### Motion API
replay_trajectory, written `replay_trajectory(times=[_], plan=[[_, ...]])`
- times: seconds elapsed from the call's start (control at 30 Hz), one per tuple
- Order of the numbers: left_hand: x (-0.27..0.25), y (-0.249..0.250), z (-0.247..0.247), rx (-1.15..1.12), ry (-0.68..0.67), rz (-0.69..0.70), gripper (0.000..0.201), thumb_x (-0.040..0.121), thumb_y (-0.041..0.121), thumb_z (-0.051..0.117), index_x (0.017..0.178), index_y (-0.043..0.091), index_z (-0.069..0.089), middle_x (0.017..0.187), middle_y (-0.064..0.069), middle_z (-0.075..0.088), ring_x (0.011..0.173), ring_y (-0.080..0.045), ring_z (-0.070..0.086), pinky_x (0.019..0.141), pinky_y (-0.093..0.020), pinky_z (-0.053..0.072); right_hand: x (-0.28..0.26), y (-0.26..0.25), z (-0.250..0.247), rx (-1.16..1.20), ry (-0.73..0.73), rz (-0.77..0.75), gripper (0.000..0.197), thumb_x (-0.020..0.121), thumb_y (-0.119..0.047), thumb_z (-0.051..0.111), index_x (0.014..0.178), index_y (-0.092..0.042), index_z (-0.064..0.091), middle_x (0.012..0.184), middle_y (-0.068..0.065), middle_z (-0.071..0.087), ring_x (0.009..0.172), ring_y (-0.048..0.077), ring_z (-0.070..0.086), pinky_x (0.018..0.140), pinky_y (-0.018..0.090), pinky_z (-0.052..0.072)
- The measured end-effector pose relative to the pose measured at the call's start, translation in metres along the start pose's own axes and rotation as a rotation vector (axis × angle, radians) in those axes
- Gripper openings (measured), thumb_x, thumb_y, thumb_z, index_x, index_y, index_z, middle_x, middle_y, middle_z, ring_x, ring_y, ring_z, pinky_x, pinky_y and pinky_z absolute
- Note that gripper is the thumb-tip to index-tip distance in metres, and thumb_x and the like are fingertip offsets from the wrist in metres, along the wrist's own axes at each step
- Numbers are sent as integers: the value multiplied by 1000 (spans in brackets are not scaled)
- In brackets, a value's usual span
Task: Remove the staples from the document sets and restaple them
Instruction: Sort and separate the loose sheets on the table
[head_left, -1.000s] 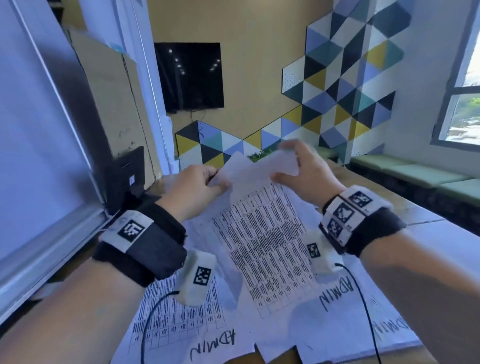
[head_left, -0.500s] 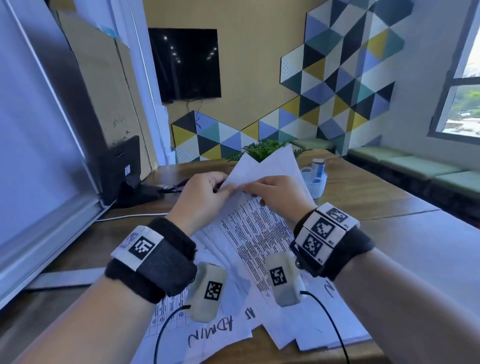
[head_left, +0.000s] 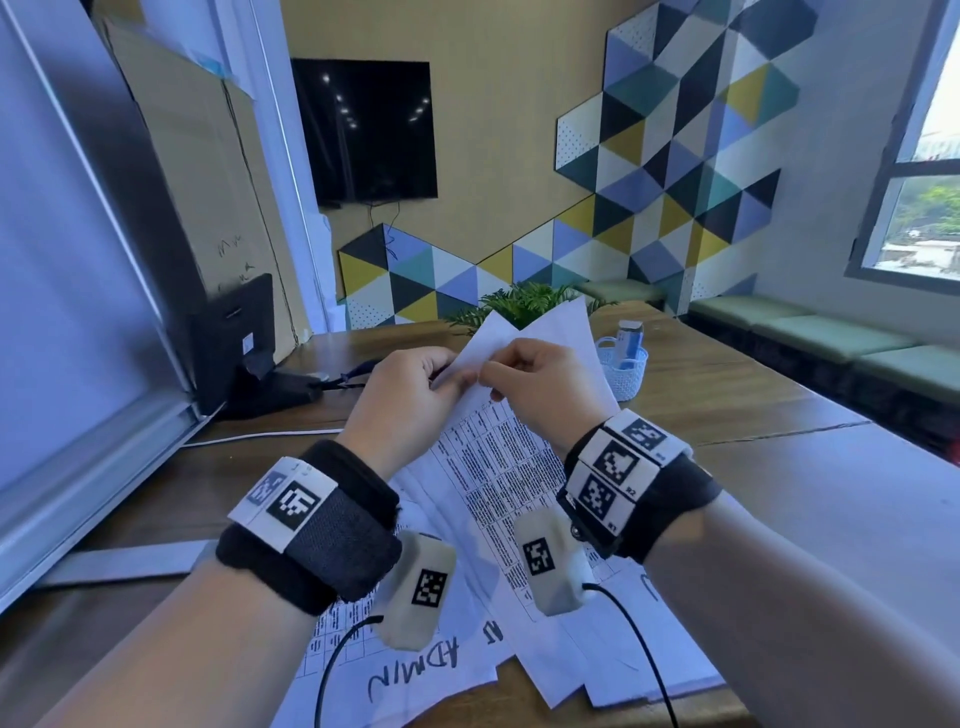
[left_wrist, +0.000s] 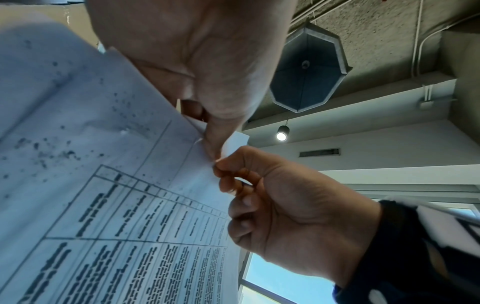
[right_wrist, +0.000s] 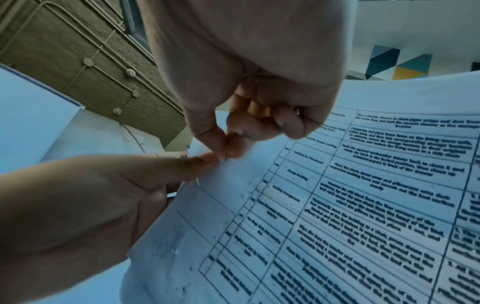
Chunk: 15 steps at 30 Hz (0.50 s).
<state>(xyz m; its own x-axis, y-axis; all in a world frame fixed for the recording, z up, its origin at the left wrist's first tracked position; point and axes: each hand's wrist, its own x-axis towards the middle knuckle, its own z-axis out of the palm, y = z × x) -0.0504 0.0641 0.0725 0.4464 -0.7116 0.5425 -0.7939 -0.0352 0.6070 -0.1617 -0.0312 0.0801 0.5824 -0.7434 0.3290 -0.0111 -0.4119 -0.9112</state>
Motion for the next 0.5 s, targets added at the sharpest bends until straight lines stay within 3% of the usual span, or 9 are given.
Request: replay_trajectory(times=[0.17, 0.3, 0.43, 0.5], plan=[[1, 2, -3, 28, 17, 32, 38, 95, 27, 58, 86, -10, 64, 70, -29, 50, 52, -8, 27, 47, -20, 22, 1, 8, 8, -75, 78, -168, 21, 80, -12, 65, 63, -16, 54, 58, -6, 46, 38, 2, 36, 41, 12, 28], [2, -2, -2, 60, 10, -21, 40, 95, 26, 56, 83, -12, 59, 61, -11, 36, 49, -11, 24, 42, -18, 20, 3, 3, 1, -97, 132, -255, 13, 83, -14, 61, 70, -14, 58, 61, -10, 49, 42, -1, 41, 42, 7, 29], [6, -4, -5, 69, 53, -56, 32, 95, 25, 58, 82, -5, 65, 60, -7, 44, 54, -14, 36, 49, -26, 26, 3, -2, -19, -188, 118, -258, 12, 83, -19, 60, 72, -16, 59, 65, -9, 52, 44, 0, 42, 44, 8, 32], [9, -3, -8, 77, 66, -55, 27, 94, 24, 59, 84, 2, 69, 65, -12, 55, 59, -15, 43, 52, -23, 32, -2, 0, -36, -239, 70, -220, 12, 85, -19, 60, 78, -10, 61, 70, -5, 55, 48, 3, 41, 48, 14, 35]])
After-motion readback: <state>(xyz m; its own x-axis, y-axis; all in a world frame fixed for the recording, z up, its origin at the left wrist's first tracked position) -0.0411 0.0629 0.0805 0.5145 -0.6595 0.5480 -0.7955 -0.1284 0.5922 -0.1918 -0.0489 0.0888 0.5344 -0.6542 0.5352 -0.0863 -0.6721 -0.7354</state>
